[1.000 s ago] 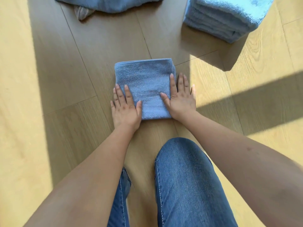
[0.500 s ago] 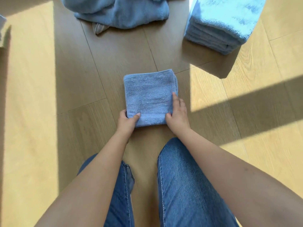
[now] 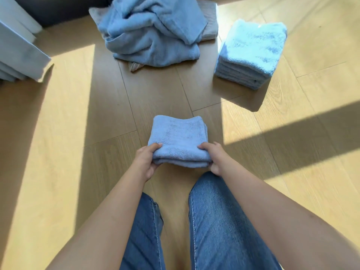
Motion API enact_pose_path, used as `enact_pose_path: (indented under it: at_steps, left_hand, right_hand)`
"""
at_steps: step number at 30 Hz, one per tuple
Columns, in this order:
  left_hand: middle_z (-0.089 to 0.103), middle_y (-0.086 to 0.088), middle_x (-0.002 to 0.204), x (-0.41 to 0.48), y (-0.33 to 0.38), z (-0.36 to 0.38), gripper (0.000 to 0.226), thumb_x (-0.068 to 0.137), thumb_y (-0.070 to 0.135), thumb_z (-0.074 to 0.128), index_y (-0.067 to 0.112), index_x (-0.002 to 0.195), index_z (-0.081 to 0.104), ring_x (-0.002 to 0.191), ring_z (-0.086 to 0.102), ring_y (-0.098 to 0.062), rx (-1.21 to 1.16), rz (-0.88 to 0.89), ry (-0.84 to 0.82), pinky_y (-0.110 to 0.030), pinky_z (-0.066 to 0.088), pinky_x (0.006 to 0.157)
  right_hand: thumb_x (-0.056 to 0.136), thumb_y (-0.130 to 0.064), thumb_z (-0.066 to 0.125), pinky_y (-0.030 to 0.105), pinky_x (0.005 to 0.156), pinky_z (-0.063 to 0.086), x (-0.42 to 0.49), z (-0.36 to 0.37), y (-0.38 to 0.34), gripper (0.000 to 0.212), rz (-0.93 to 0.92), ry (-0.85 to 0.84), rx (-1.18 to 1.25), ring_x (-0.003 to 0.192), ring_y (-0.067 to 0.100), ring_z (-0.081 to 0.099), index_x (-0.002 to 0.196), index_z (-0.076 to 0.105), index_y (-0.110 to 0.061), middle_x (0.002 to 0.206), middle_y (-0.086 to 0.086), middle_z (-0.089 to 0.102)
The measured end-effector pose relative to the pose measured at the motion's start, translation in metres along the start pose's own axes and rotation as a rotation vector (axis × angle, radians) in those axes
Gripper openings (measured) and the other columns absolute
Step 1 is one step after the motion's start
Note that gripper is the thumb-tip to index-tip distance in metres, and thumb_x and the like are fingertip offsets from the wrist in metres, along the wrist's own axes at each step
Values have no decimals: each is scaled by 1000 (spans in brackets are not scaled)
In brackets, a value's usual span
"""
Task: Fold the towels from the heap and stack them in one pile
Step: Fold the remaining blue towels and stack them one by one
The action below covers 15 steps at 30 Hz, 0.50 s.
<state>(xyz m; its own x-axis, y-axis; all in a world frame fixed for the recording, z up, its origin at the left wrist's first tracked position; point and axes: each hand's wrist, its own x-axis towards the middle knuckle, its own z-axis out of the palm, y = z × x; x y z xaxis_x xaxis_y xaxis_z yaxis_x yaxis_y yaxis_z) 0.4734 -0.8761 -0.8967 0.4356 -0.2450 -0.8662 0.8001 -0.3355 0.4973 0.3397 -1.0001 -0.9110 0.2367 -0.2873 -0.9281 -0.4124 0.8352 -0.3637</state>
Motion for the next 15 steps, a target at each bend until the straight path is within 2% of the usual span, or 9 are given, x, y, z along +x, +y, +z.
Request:
enact_pose_path:
  at_steps: [3,5,7,9,12,15]
  left_hand:
    - [61,-9,82,-4,6,-1,4,87,6,56,3,89,54,70,59,-20,89,-8,-6,-26,55,50]
    - [59,-6,82,-3,13,2,8,87,10,57,6,93,53,70,58,-18,207,19,-3,-29,52,54]
    - [58,-3,79,-3,24,11,8,87,12,56,9,93,53,68,56,-16,300,84,-11,-28,50,56]
    - [54,0,73,-4,38,26,4,87,11,53,12,84,52,62,54,-12,367,166,-33,-20,49,48]
    - [50,2,69,-9,65,59,11,82,10,55,16,76,48,54,51,-7,406,287,-89,-17,46,45]
    - [52,4,74,-15,99,102,24,60,18,55,17,83,51,61,51,-8,386,396,-164,-21,44,52]
  right_hand:
    - [90,-14,52,30,58,46,-4,0,-2,26,89,-66,-18,71,19,54,114,46,-8,88,7,57]
    - [90,-11,50,32,60,46,-5,-2,-6,32,34,-66,-87,72,19,54,122,44,-9,92,7,56]
    - [90,-9,49,31,63,47,-5,-3,-17,49,-100,-23,-165,83,20,54,135,33,-17,112,7,52]
    - [90,-7,47,26,67,44,-9,-6,-35,56,-260,13,-245,95,20,49,140,26,-21,125,7,47]
    - [89,-5,45,23,77,41,-11,-17,-71,55,-527,81,-396,103,18,46,140,29,-19,130,7,45]
    - [87,-1,45,24,97,37,-21,-32,-114,53,-756,179,-403,116,17,47,137,33,-14,128,2,44]
